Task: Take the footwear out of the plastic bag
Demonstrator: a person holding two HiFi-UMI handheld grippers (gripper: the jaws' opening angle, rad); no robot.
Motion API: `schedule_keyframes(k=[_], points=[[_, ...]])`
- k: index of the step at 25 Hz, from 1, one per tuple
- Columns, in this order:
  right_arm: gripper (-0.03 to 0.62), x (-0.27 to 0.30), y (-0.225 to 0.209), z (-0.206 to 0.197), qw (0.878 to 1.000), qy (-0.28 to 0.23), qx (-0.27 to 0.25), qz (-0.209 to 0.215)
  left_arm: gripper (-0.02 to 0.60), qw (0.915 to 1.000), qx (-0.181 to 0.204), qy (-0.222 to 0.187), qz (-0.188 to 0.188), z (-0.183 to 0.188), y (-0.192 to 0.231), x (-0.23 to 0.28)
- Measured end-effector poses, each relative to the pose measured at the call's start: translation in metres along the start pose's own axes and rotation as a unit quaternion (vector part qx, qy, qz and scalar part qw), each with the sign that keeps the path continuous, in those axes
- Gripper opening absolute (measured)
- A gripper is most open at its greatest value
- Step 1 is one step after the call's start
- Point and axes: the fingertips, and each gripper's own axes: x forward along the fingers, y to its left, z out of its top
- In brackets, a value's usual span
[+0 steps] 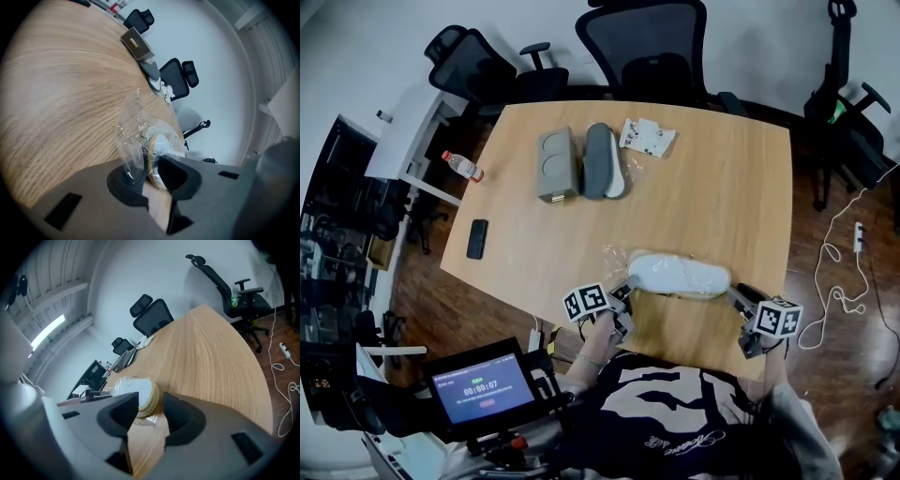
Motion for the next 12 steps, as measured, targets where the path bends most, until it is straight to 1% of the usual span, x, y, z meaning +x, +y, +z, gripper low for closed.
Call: schedule_keyframes(k=[3,7,10,12], points=[[0.177,0.007,-0.001,0.006,0.999,0.021,-0.005,0.035,0.066,1.0,-0.007,0.004,-0.001,-0.002,0.0,0.0],[0.184,0.029,-0.005,0.014,0.996,0.068,-0.056,0.034,0.066,0.9999,-0.008,0.007,-0.001,-0.001,-0.001,0.004],[0.186,0.04,0.002,0.004,0.987,0.128,-0.083,0.053,0.065,0.9999,-0.007,0.008,-0.001,-0.003,-0.001,0.003],[0.186,0.043,0.007,-0.007,0.979,0.166,-0.102,0.055,0.064,1.0,-0.007,0.005,0.001,-0.004,0.0,0.002]])
